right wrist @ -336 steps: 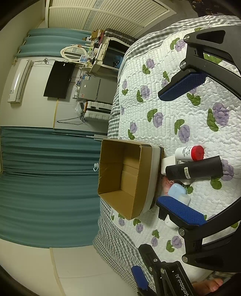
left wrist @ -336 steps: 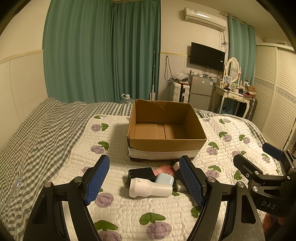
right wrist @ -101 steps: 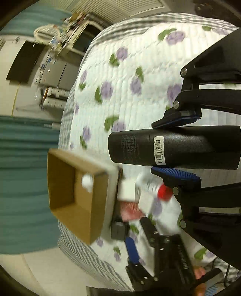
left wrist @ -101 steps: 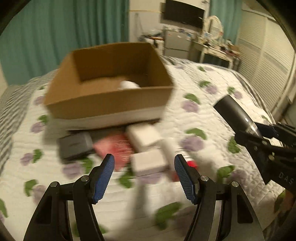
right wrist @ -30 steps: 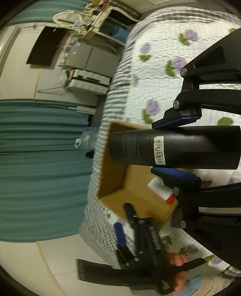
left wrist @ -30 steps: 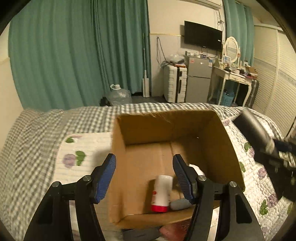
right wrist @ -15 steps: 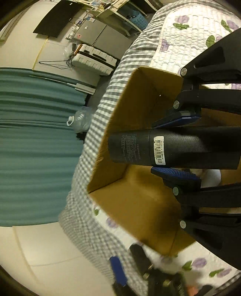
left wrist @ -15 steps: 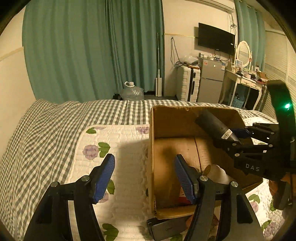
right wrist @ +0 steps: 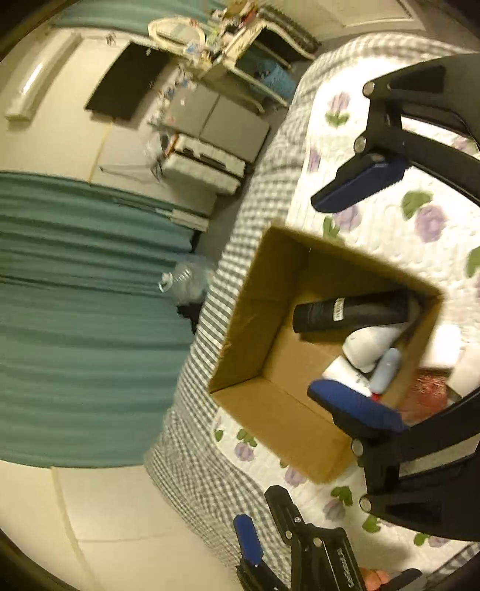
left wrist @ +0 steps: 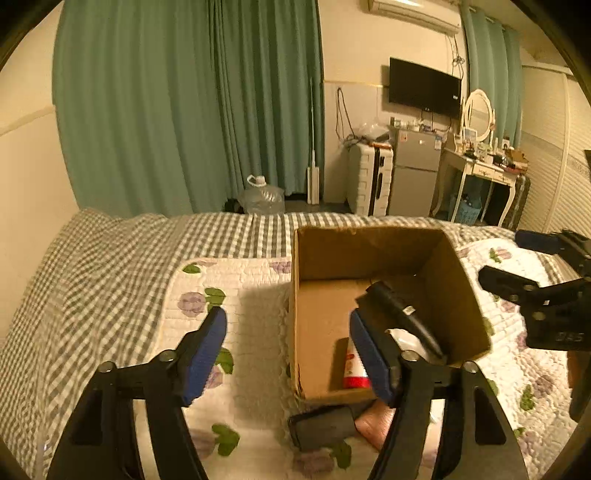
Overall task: Organize rigid objects
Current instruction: 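Lower the black bottle into the box and open the right gripper, then grasp the white rectangular block with the right gripper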
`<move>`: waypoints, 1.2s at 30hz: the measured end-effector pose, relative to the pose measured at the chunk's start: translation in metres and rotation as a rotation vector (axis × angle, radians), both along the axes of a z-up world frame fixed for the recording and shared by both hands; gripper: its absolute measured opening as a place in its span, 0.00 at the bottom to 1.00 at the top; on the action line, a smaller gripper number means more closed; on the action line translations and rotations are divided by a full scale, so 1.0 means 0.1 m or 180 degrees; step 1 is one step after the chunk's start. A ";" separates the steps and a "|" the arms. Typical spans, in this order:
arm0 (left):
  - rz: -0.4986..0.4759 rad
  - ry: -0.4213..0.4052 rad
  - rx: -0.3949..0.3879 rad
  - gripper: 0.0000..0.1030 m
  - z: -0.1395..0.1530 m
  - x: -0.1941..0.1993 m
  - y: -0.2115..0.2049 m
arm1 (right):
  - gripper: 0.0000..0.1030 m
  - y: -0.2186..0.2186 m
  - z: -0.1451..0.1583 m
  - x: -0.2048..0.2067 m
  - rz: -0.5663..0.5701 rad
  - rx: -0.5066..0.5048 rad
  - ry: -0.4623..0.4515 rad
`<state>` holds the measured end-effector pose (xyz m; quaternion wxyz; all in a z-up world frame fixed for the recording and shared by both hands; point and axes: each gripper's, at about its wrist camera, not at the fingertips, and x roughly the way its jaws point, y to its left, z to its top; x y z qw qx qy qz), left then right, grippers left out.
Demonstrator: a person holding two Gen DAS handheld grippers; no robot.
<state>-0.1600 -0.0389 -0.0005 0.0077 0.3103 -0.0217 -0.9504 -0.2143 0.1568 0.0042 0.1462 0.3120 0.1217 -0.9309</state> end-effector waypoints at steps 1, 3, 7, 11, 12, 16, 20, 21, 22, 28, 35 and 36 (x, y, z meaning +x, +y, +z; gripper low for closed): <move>-0.0004 0.0041 -0.0006 0.71 0.05 0.09 0.01 | 0.91 0.02 0.07 0.13 -0.0032 0.0008 0.0024; -0.0022 0.0103 -0.0007 0.71 0.15 0.27 0.03 | 0.93 0.05 0.16 0.32 -0.0052 -0.0007 0.0046; -0.0014 0.0165 -0.0001 0.72 0.21 0.56 0.05 | 0.96 0.06 0.19 0.66 -0.0102 -0.0004 0.0058; 0.0019 0.0109 0.0030 0.73 0.08 0.73 0.03 | 0.98 0.08 -0.07 0.89 -0.0124 -0.0098 -0.0114; 0.0025 0.0083 0.0015 0.73 0.01 0.76 0.03 | 0.98 0.08 -0.16 0.90 -0.0143 -0.0115 -0.0169; 0.0049 -0.0119 0.0066 0.73 -0.38 0.73 -0.01 | 0.98 0.01 -0.61 0.87 -0.0182 -0.0090 -0.0450; 0.0035 -0.0401 0.0064 0.73 -0.78 0.62 0.00 | 0.98 -0.09 -1.13 0.80 -0.0230 -0.0043 -0.0719; 0.0016 -0.0436 0.0068 0.73 -0.86 0.63 0.00 | 0.98 -0.12 -1.23 0.78 -0.0215 -0.0025 -0.0770; -0.0004 -0.0468 0.0070 0.73 -0.91 0.62 0.01 | 0.98 -0.13 -1.30 0.77 -0.0204 -0.0009 -0.0812; -0.0079 -0.0706 -0.0011 0.73 -1.21 0.51 0.05 | 0.95 -0.21 -1.65 0.59 -0.0131 0.0057 -0.1041; -0.0164 -0.0815 -0.0055 0.73 -1.32 0.50 0.14 | 0.61 -0.17 -1.81 0.55 0.0022 -0.0029 -0.1316; -0.0162 -0.0821 -0.0063 0.73 -1.33 0.49 0.14 | 0.61 -0.17 -1.80 0.56 0.0020 -0.0013 -0.1295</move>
